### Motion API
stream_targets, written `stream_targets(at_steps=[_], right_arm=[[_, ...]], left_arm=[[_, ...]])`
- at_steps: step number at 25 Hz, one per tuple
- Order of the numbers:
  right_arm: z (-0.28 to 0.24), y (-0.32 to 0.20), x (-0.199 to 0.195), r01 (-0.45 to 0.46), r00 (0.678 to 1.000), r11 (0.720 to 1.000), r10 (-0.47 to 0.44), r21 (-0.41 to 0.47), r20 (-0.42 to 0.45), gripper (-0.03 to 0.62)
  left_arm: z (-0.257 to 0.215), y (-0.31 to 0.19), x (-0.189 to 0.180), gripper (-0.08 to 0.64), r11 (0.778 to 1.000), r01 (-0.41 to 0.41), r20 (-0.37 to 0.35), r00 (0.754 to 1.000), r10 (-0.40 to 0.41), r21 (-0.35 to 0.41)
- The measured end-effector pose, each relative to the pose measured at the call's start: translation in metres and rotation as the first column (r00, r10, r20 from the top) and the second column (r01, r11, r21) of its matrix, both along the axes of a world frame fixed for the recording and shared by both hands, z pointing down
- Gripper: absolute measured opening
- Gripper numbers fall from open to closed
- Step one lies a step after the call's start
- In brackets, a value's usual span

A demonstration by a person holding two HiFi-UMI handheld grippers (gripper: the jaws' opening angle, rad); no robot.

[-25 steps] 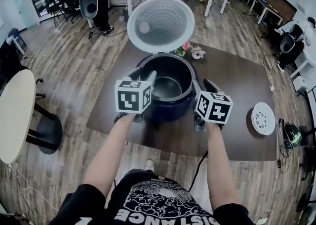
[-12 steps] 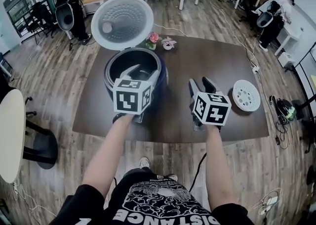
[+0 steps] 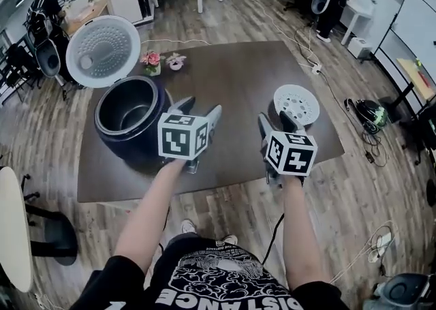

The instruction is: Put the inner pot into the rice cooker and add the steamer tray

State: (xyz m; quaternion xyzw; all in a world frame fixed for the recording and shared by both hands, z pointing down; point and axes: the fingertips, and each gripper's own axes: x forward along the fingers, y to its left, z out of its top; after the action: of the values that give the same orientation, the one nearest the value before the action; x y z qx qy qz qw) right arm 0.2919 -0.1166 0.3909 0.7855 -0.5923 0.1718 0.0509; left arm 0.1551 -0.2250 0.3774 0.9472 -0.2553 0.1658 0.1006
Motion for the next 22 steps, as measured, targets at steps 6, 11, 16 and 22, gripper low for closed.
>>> stream_targets(at_steps=[6, 11, 16, 22], right_arm=[[0.012, 0.071, 0.072, -0.116, 0.993, 0.993, 0.116, -0.010, 0.018, 0.265], [0.016, 0.116, 0.118, -0.193, 0.980, 0.981, 0.194, -0.019, 0.040, 0.272], [0.023, 0.139, 0.143, -0.266, 0.962, 0.963, 0.268, -0.029, 0.056, 0.289], [0.039, 0.151, 0.182, -0.291, 0.953, 0.955, 0.294, -0.050, 0.066, 0.298]], left_arm=[[0.018, 0.052, 0.084, 0.308, 0.993, -0.112, 0.005, 0.994, 0.112, -0.027], [0.023, 0.087, 0.145, 0.321, 0.981, -0.189, 0.007, 0.982, 0.189, -0.048], [0.031, 0.099, 0.177, 0.331, 0.965, -0.253, 0.007, 0.967, 0.254, -0.072], [0.053, 0.102, 0.220, 0.336, 0.955, -0.277, 0.015, 0.960, 0.281, -0.109]])
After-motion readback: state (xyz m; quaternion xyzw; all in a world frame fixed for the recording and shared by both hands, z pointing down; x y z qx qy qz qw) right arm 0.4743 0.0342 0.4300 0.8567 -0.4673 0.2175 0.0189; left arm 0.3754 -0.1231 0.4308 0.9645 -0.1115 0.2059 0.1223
